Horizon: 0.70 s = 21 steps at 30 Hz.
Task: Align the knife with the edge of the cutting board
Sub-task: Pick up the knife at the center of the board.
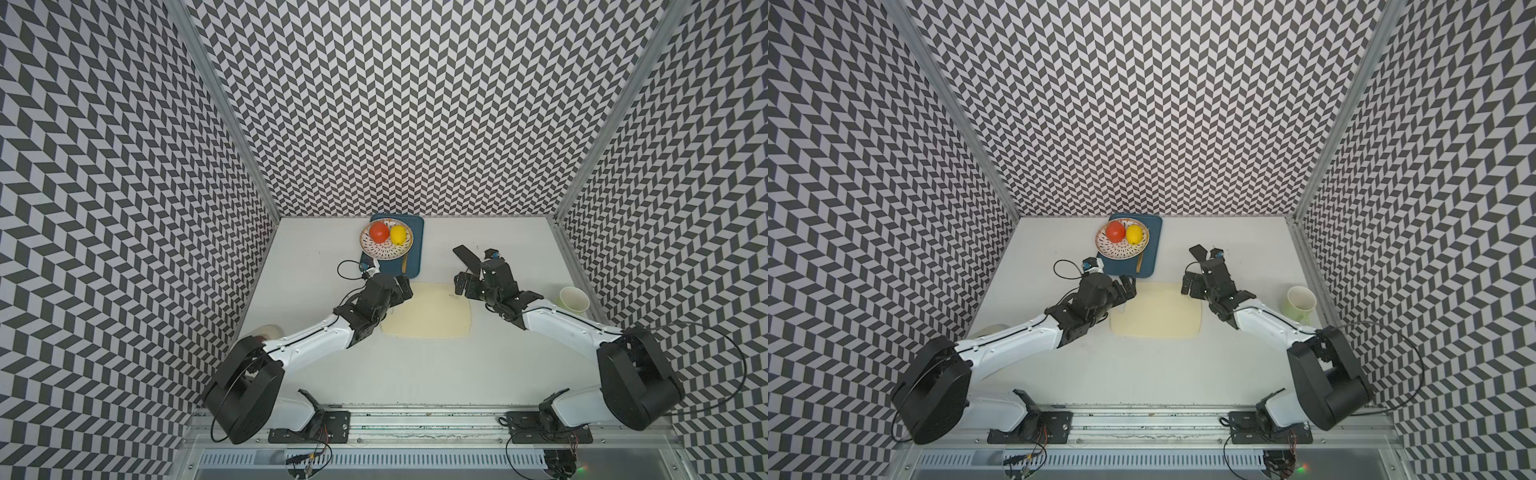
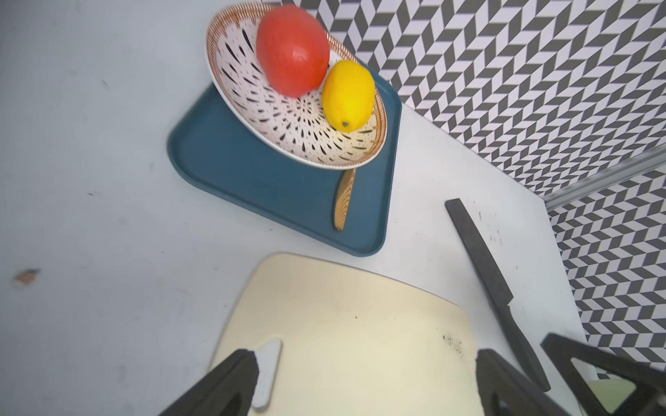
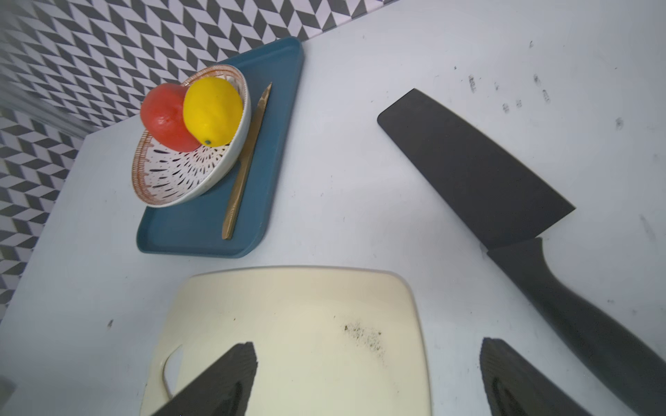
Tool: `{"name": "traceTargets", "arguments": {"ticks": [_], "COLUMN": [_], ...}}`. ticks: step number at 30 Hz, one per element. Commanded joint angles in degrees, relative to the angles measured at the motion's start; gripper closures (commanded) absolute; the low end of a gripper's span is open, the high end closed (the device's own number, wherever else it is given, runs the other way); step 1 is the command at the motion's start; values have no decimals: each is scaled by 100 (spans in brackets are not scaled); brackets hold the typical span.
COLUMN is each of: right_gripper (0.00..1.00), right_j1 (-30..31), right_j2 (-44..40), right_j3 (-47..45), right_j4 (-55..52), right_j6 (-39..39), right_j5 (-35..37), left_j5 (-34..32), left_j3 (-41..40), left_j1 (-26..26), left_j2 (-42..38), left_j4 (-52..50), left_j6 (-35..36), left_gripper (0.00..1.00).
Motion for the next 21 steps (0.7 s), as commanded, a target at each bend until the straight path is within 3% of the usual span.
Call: {"name": "traceTargets", "arguments": {"ticks": [1, 11, 21], "right_gripper": [0, 1, 8], "right_j1": [-369, -1180, -1252], "right_j2": [442, 1253, 1702], "right_j3": [448, 919, 954], "right_j4": [-418, -739, -800], "right_j6": [-194, -522, -615], "right_j5": [369, 53, -558], "left_j5": [-421, -530, -641], "left_j3": [-332, -662, -622], "left_j1": [-38, -29, -20], "left_j2": [-341, -578, -637], "left_j4": [-151, 30, -114], "left_j6": [419, 372, 301], "left_gripper": [0, 0, 0]}}
